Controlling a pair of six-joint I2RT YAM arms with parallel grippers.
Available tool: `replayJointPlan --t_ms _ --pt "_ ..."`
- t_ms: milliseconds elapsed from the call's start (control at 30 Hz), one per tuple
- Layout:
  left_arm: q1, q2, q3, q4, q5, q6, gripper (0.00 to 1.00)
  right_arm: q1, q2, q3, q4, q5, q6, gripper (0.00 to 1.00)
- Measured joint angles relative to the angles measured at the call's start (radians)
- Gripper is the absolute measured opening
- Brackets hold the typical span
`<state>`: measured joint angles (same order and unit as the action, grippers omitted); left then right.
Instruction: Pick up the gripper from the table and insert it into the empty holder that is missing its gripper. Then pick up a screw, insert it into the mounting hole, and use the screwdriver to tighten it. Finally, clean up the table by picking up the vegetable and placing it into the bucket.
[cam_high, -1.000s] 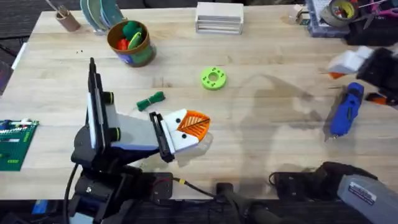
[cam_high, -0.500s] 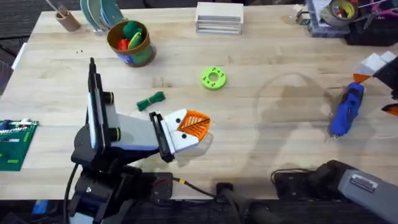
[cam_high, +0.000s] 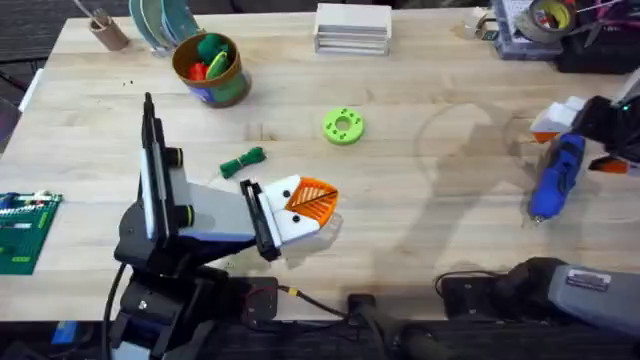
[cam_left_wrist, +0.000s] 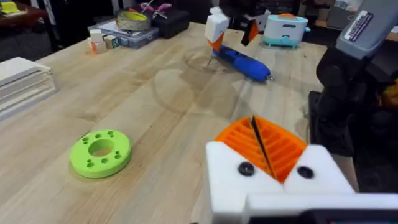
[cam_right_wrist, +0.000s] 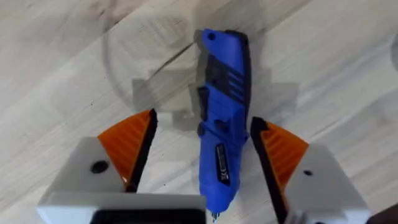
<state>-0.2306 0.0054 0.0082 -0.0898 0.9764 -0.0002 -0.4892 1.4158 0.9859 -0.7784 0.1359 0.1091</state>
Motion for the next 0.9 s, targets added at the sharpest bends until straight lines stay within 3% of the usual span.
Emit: replayJointPlan --t_ms 267,633,900 --pt "0.0 0.0 0.0 0.0 0.0 0.0 0.012 -0.006 0.049 0.0 0.024 -0.017 -0.095 0.994" --pt "0.0 0.0 0.0 0.0 0.0 0.0 0.012 -0.133 0.066 -0.001 0.056 -0.025 -0.121 0.994" --pt "0.0 0.0 0.0 0.0 0.0 0.0 0.012 -0.14 0.137 -0.001 0.071 -0.089 -0.178 0.994"
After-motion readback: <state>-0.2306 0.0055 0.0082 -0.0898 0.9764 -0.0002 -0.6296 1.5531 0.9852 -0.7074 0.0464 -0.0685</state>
